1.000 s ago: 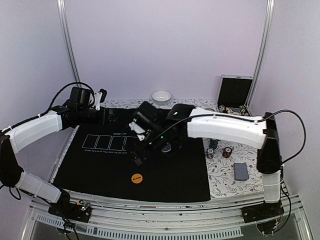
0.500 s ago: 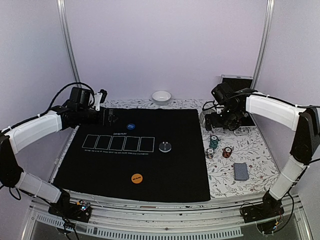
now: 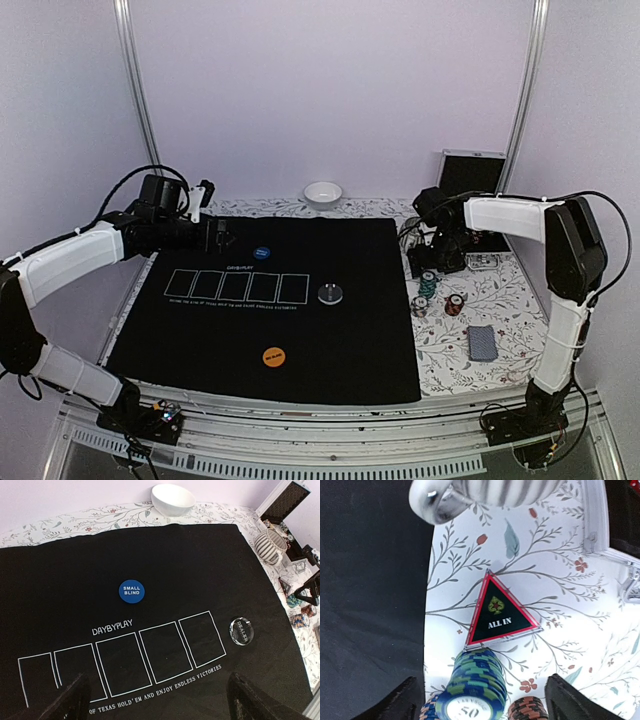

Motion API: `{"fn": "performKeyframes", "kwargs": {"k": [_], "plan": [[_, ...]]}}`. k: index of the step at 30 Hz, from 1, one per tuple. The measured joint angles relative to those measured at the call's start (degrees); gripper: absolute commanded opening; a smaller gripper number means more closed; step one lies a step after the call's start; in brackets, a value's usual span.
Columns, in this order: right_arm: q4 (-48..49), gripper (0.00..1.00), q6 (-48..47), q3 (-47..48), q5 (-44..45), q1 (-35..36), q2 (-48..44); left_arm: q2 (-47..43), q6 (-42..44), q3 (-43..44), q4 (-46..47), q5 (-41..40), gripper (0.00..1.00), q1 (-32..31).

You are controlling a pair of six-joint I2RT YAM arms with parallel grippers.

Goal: Distribute texas hold em gaming equipment
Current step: Pick up the pile of poker chips from the pile of poker chips.

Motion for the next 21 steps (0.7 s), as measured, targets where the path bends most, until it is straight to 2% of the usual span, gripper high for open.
{"fn": "performKeyframes", "kwargs": {"k": [4, 8, 14, 17, 21], "plan": [[0.20, 0.77, -0.50, 0.31, -0.81, 0.02, 2.23, 0.00, 0.37, 0.00, -0.07, 0.00, 0.97, 0.00], [0.28, 0.67, -0.55, 0.33, -1.53, 0.00, 2.51, 0.00, 0.61, 0.00, -0.09, -0.22, 0.97, 0.00], [0.57, 0.68, -0.55, 0.33, -1.75, 0.00, 2.51, 0.00, 0.81, 0.00, -0.09, -0.79, 0.97, 0.00], [0.57, 0.63, -0.55, 0.33, -1.73, 0.00, 2.51, 0.00, 0.85, 0.00, -0.09, -0.83, 0.97, 0.00], [0.57, 0.63, -0.57, 0.33, -1.68, 0.00, 2.60, 0.00, 0.96, 0.00, -0.09, -1.01, 0.97, 0.00]]}}
